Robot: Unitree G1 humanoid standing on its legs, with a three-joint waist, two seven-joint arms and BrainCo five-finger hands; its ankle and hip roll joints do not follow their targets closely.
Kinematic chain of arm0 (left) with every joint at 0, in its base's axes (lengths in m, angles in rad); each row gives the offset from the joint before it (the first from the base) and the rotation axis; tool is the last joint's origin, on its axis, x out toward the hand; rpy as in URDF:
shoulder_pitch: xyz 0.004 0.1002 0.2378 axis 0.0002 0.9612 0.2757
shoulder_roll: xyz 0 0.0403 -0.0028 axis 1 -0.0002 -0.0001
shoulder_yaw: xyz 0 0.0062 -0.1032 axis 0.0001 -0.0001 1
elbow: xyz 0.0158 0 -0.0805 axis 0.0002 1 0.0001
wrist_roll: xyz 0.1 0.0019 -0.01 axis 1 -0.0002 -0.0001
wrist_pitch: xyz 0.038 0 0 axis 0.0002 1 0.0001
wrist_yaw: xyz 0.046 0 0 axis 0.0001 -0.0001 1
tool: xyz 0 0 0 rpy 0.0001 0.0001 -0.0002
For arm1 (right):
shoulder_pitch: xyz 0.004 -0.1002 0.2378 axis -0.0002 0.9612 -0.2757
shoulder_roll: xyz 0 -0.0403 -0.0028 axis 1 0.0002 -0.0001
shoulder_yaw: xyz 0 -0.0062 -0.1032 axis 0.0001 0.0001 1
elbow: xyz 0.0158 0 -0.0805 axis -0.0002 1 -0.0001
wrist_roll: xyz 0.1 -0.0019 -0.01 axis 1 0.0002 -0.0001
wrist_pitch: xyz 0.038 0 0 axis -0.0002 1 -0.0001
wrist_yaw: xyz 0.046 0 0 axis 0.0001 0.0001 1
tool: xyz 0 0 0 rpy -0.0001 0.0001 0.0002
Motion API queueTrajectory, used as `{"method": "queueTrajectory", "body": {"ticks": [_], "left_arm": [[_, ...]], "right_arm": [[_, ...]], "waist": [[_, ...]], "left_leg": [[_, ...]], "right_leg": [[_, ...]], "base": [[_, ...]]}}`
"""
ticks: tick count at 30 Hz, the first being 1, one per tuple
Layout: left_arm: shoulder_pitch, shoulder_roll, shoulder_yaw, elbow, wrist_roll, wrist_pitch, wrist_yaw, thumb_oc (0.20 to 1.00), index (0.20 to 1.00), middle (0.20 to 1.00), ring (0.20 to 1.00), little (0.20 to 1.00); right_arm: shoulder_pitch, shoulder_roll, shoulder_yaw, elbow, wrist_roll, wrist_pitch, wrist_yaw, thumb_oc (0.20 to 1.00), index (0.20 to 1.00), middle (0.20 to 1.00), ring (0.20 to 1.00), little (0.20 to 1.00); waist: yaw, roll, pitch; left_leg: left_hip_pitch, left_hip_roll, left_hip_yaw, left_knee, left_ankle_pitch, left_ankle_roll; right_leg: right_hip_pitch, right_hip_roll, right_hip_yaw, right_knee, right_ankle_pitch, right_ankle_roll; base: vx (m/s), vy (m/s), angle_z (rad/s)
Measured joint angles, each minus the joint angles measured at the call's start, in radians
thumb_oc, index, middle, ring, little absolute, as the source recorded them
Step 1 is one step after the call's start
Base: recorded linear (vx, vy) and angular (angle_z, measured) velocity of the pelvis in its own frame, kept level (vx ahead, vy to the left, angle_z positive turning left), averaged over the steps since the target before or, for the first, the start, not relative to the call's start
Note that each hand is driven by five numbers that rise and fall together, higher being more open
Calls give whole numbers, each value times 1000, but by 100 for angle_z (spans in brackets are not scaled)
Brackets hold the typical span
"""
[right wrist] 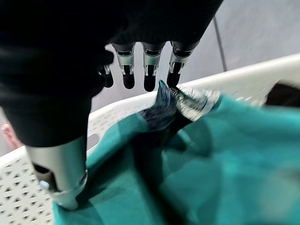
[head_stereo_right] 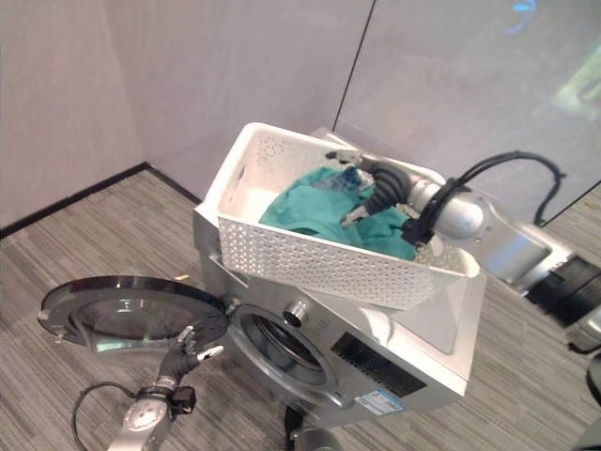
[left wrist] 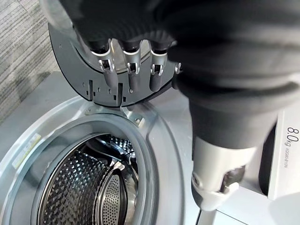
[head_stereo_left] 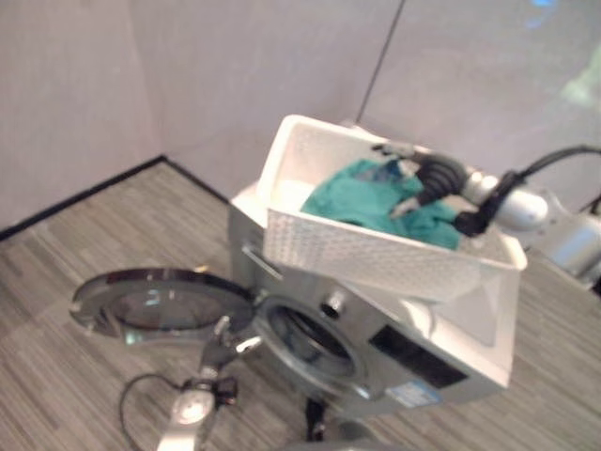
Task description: Grab the laundry basket,head to the washer,open it,put in the laundry and shut it.
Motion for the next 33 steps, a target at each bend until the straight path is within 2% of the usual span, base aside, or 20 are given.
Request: {"method": "queueTrajectory", "body": {"ticks": [6,10,13,20,21,22,23,33], "left_arm": [[0,-2,-1,0,0,0,0,1000,1000,1000,1000,1000],[1,-23,19,1,-22,0,0,1000,1000,1000,1000,1000],[9,-43,23,1,-44,2,-1,1000,1000,1000,1000,1000],[8,-39,21,-5,-61,3,-1,1000,1000,1000,1000,1000],[7,-39,21,-5,-61,4,-1,1000,1000,1000,1000,1000],[7,-39,21,-5,-61,4,-1,1000,1000,1000,1000,1000],[7,-39,21,-5,-61,5,-1,1000,1000,1000,1000,1000],[1,-38,23,-5,-61,13,-1,1000,1000,1000,1000,1000]], "right_arm": [[0,14,2,13,-2,8,1,1000,1000,1000,1000,1000],[-2,39,3,104,-75,32,1,1000,1000,1000,1000,1000],[-34,40,28,114,-136,48,2,1000,1000,1000,1000,1000],[-35,56,30,128,-159,51,16,1000,1000,1000,1000,1000],[-35,67,30,139,-159,51,18,802,802,802,802,802],[-35,78,31,150,-159,52,21,357,357,357,357,357],[-35,82,33,153,-159,54,21,200,200,200,200,200],[-45,84,34,144,-161,53,23,200,200,200,200,200]], "waist": [[6,8,6],[11,16,12],[15,40,28],[15,35,33],[14,32,35],[14,31,36],[15,31,37],[16,22,72]], "left_leg": [[-2,1,-3,0,0,0],[-19,1,-20,6,0,0],[-24,6,-21,5,0,0],[-36,11,-30,6,0,-1],[-36,11,-30,6,0,-1],[-37,11,-31,6,0,-1],[-37,11,-31,6,0,-1],[-55,15,-38,4,4,-7]], "right_leg": [[0,-1,-5,0,0,0],[-1,-9,-18,-5,0,0],[-3,-4,-21,-9,0,-1],[-5,-3,-32,-15,1,-1],[-6,-3,-33,-15,1,-1],[-6,-3,-33,-15,1,-1],[-6,-3,-33,-15,1,-1],[-19,-2,-40,-18,2,-4]], "base": [[0,0,1],[5,-5,11],[2,-1,2],[4,-7,4],[0,0,0],[0,0,0],[0,0,0],[1,-2,1]]}}
